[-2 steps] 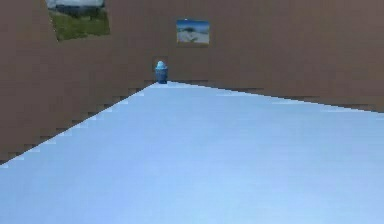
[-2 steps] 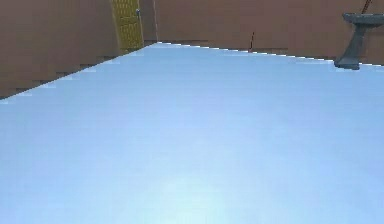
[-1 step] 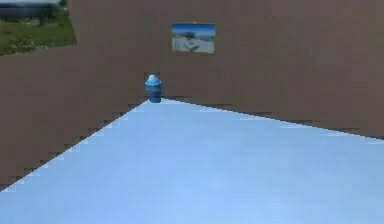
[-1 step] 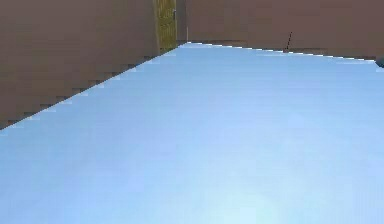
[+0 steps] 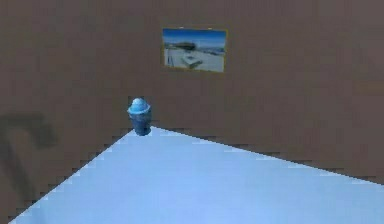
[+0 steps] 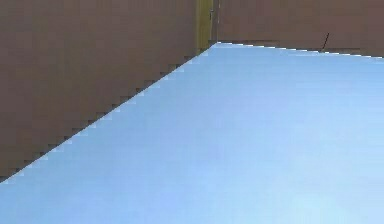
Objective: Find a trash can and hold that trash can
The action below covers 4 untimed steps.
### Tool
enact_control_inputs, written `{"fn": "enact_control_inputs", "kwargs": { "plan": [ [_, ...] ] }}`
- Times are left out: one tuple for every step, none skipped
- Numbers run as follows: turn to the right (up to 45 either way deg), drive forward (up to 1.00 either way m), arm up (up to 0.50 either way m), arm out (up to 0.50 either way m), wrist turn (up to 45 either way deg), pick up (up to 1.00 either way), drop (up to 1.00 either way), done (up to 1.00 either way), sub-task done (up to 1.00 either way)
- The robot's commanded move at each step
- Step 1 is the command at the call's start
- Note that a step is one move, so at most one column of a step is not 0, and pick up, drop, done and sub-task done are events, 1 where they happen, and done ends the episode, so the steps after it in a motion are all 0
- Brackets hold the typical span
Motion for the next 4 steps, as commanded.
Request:
{"fn": "enact_control_inputs", "kwargs": {
  "plan": [
    [-3.0,0.0,0.0,0.0,0.0,0.0,0.0,0.0,0.0],
    [0.0,1.0,0.0,0.0,0.0,0.0,0.0,0.0,0.0],
    [-3.0,0.0,0.0,0.0,0.0,0.0,0.0,0.0,0.0],
    [0.0,0.35,0.0,0.0,0.0,0.0,0.0,0.0,0.0]
  ]
}}
